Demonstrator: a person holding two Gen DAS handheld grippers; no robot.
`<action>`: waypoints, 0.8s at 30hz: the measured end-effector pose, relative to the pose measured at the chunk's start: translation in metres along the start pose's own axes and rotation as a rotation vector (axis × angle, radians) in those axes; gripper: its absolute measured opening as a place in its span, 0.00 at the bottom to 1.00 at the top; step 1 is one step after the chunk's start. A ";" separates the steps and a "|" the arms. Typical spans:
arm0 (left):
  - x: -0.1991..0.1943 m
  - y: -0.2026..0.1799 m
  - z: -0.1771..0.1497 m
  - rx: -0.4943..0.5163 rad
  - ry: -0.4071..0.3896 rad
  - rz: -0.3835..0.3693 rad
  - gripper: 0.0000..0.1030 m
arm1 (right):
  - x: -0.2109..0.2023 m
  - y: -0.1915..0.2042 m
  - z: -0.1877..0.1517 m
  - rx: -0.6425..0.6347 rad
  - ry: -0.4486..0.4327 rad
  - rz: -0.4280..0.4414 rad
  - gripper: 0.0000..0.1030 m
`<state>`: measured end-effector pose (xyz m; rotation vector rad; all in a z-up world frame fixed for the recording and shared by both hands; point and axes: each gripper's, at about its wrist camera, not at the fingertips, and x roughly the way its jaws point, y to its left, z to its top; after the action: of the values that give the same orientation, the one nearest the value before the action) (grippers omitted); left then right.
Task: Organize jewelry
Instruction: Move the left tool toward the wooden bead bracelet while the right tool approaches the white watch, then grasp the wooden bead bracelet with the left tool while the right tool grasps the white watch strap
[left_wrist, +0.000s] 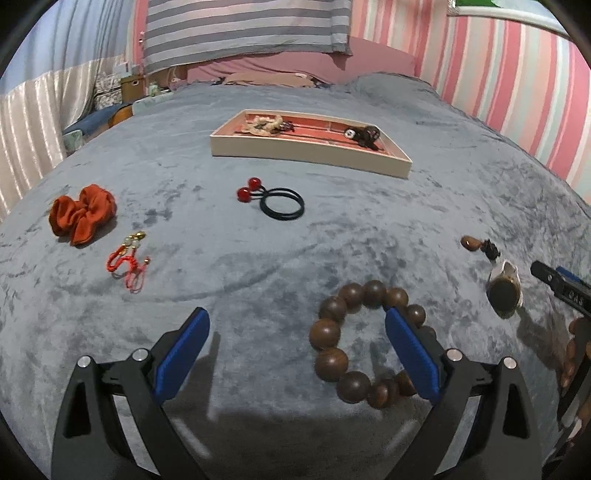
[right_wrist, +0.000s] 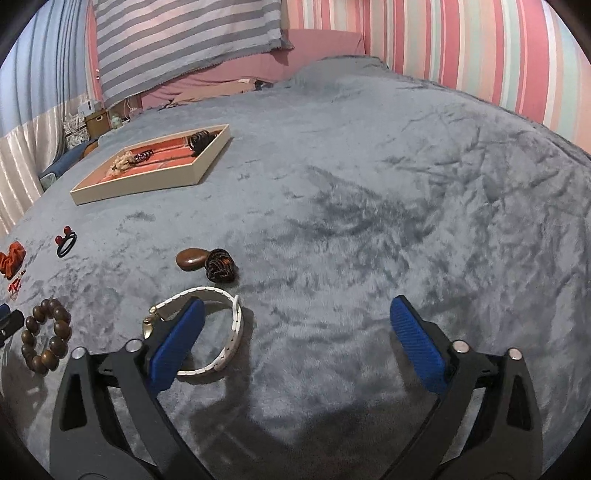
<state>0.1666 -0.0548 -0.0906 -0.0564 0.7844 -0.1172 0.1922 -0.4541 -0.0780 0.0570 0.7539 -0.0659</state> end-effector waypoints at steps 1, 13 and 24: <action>0.001 -0.001 0.000 0.004 0.004 -0.005 0.90 | 0.002 0.001 0.000 -0.002 0.007 0.002 0.88; 0.024 -0.004 -0.002 0.007 0.072 -0.045 0.70 | 0.022 0.012 -0.002 -0.034 0.070 0.024 0.73; 0.033 -0.007 -0.001 0.017 0.087 -0.057 0.57 | 0.042 0.020 -0.003 -0.041 0.136 0.031 0.52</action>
<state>0.1883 -0.0658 -0.1138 -0.0576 0.8692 -0.1810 0.2223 -0.4357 -0.1088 0.0346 0.8902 -0.0168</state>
